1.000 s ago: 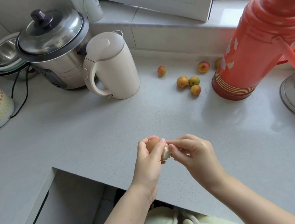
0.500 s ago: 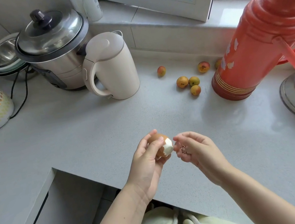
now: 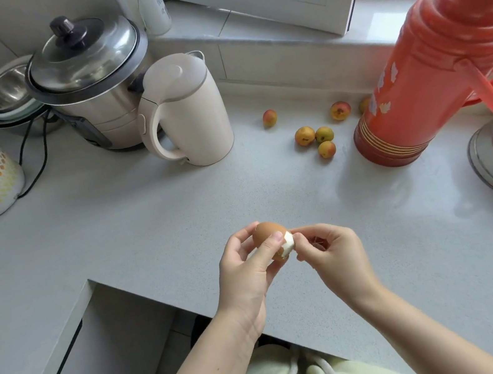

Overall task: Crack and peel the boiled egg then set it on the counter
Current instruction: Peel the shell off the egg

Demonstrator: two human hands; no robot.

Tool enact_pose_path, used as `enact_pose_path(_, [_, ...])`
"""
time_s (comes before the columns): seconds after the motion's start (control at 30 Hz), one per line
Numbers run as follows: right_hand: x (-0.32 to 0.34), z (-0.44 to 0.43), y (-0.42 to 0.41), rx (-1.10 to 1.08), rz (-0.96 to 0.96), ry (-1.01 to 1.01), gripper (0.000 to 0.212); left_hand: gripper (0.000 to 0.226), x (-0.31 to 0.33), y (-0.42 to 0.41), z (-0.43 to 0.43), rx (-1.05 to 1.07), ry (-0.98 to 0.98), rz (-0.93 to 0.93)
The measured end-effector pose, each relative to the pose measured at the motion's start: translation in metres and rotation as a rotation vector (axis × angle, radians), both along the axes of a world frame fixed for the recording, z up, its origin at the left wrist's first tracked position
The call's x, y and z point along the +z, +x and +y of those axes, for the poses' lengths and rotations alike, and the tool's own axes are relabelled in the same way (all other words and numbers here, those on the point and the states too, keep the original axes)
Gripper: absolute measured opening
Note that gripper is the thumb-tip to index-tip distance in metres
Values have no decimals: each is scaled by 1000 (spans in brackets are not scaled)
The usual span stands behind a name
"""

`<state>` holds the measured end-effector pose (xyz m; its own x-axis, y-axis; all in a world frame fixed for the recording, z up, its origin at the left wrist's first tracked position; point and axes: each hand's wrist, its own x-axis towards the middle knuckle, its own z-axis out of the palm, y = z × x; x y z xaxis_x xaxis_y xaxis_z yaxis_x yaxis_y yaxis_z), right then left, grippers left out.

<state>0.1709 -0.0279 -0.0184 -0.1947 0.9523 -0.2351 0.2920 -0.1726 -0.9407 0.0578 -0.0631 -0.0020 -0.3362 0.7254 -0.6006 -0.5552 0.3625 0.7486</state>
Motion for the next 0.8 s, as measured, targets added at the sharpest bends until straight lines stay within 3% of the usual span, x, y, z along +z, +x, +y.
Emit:
enact_pose_path(0.13, [0,2,1,-11,-28,-33,21,27,0,0,-1,0,-4,-65])
enact_pose_path(0.3, [3,9,3,-100,468,-475,29,13,2,-5,2,50,28,-363])
enact_pose_path(0.37, [3,9,6,-77,551,-541,34,16,2,-6,2,46,28,-417])
enact_pose_path(0.47, [0,9,7,31,449,-480,39,20,1,-8,0,29,43,-454])
enact_pose_path(0.67, [1,7,8,76,318,-413,23,19,-2,-10,1,67,69,-434])
enact_pose_path(0.8, [-2,6,8,75,281,-399,20,23,-4,-5,3,96,84,-322])
